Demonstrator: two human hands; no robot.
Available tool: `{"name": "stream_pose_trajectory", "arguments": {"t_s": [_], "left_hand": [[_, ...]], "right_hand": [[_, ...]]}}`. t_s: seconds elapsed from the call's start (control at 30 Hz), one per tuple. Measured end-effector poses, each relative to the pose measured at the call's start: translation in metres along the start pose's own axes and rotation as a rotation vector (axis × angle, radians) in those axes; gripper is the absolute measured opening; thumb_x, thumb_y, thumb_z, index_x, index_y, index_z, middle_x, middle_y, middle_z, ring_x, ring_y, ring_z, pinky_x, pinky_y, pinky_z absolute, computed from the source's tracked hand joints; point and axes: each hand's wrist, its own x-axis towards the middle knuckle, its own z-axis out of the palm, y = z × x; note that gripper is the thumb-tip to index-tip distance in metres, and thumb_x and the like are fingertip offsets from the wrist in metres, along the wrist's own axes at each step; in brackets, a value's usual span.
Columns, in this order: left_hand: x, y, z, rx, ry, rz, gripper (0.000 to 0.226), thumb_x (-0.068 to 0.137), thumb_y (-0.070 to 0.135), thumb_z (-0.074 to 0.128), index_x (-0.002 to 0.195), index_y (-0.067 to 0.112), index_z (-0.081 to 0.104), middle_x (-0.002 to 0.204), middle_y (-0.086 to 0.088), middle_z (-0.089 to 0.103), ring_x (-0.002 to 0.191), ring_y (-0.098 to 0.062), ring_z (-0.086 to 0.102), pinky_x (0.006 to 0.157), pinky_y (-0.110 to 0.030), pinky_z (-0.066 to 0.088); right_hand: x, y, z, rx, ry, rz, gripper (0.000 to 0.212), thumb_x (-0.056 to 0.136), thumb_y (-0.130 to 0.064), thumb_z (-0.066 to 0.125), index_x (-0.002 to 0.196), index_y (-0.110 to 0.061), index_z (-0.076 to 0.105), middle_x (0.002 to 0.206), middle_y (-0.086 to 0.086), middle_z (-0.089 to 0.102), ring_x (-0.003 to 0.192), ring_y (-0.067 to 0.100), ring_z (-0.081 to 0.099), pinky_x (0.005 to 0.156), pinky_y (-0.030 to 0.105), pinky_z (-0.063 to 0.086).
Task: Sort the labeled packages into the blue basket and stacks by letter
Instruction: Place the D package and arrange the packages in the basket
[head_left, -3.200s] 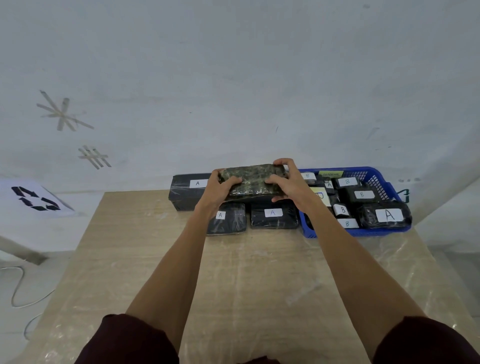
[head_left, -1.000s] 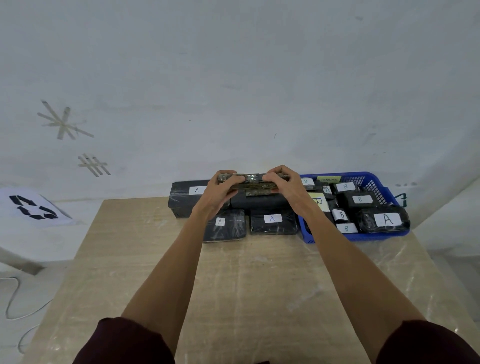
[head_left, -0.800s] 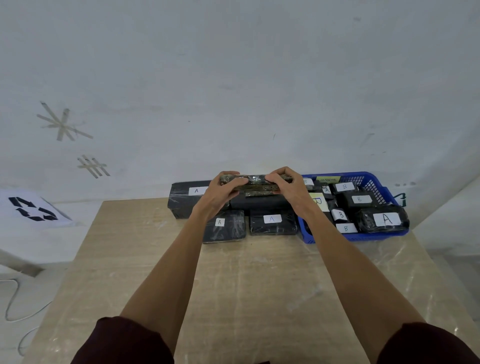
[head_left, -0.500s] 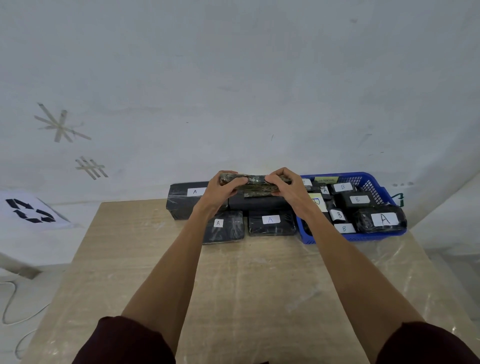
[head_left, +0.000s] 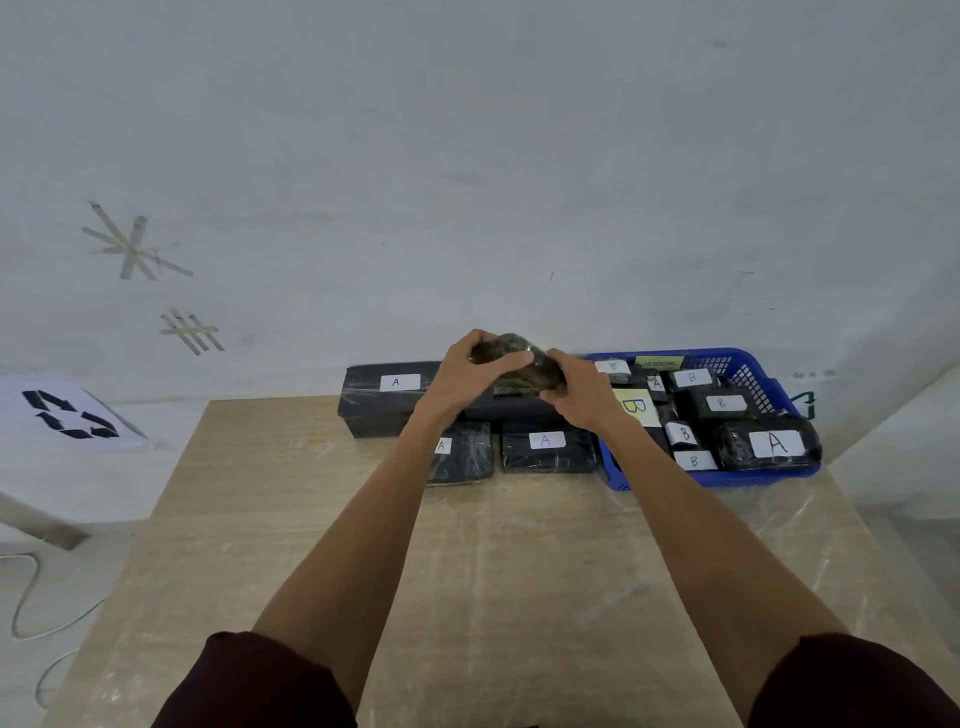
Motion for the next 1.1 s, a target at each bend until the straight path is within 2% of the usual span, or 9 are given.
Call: {"name": "stream_pose_trajectory", "arguments": {"t_s": [0.07,0.13,0.2,0.27,0.43,0.73,0.9,1.1], "left_hand": [[-0.0033,0.0052,0.0006,-0.065,-0.042,0.036,0.026,0.089,0.034,0.076,0.107,0.016,0.067,0.112,-0.006,0.069,0.11,-0.025,0.066,0.096,-0.041,0.057],[-0.0044,0.0078,0.0005,-0.179,-0.087,0.054,0.015,0.096,0.02,0.068,0.11,0.014,0.068,0.118,-0.01,0.066,0.114,-0.026,0.064,0.093,-0.04,0.059],[-0.0051,0.0082,-0.0001,-0.283,-0.131,0.064,0.016,0.097,0.012,0.065,0.112,0.011,0.071,0.119,-0.01,0.067,0.114,-0.024,0.064,0.089,-0.037,0.06],[-0.0063,0.0082,-0.0013,-0.315,-0.139,0.075,0.019,0.096,0.009,0.066,0.114,0.009,0.072,0.116,-0.008,0.07,0.112,-0.022,0.066,0.087,-0.036,0.06],[-0.0054,0.0059,-0.0032,-0.305,-0.103,0.13,0.026,0.093,0.004,0.069,0.118,-0.002,0.071,0.111,-0.012,0.073,0.1,-0.019,0.069,0.077,-0.031,0.062],[-0.0029,0.004,-0.006,-0.334,-0.123,0.119,0.021,0.093,0.008,0.069,0.114,0.003,0.073,0.111,-0.01,0.074,0.102,-0.021,0.068,0.078,-0.031,0.062],[-0.0029,0.0044,-0.0056,-0.326,-0.134,0.139,0.019,0.095,0.007,0.067,0.113,0.005,0.073,0.106,-0.004,0.075,0.099,-0.017,0.068,0.076,-0.03,0.063],[-0.003,0.0065,-0.0047,-0.283,-0.136,0.124,0.016,0.097,0.012,0.065,0.112,0.01,0.072,0.105,-0.002,0.073,0.099,-0.014,0.067,0.08,-0.032,0.062]], "right_hand": [[0.0015,0.0033,-0.0006,0.084,-0.006,0.021,0.04,0.09,-0.01,0.07,0.126,-0.014,0.055,0.118,0.007,0.066,0.115,0.029,0.058,0.102,0.054,0.045],[0.0016,0.0025,-0.0031,0.182,-0.011,0.021,0.044,0.088,-0.005,0.072,0.128,-0.01,0.055,0.119,0.01,0.066,0.115,0.028,0.059,0.1,0.042,0.048],[0.0006,0.0004,-0.0063,0.25,-0.008,0.009,0.049,0.087,0.001,0.072,0.132,-0.006,0.055,0.12,0.011,0.066,0.114,0.024,0.059,0.096,0.03,0.046],[-0.0003,-0.0008,-0.0081,0.27,-0.015,-0.002,0.053,0.086,0.002,0.073,0.135,-0.007,0.055,0.121,0.011,0.066,0.11,0.018,0.057,0.093,0.026,0.044],[-0.0012,-0.0028,-0.0072,0.301,-0.04,-0.012,0.057,0.086,0.004,0.073,0.137,-0.007,0.052,0.124,0.01,0.065,0.113,0.017,0.056,0.1,0.031,0.046],[0.0004,-0.0038,-0.0079,0.284,-0.048,-0.019,0.058,0.087,0.004,0.072,0.14,-0.008,0.05,0.124,0.01,0.065,0.113,0.017,0.056,0.094,0.026,0.043],[-0.0001,-0.0022,-0.0057,0.288,-0.074,0.004,0.062,0.088,0.0,0.073,0.143,-0.008,0.047,0.132,0.011,0.062,0.124,0.024,0.055,0.098,0.026,0.041],[-0.0013,0.0003,-0.0032,0.3,-0.068,0.027,0.062,0.088,-0.002,0.073,0.144,-0.009,0.046,0.135,0.01,0.06,0.128,0.026,0.053,0.101,0.027,0.04]]}}
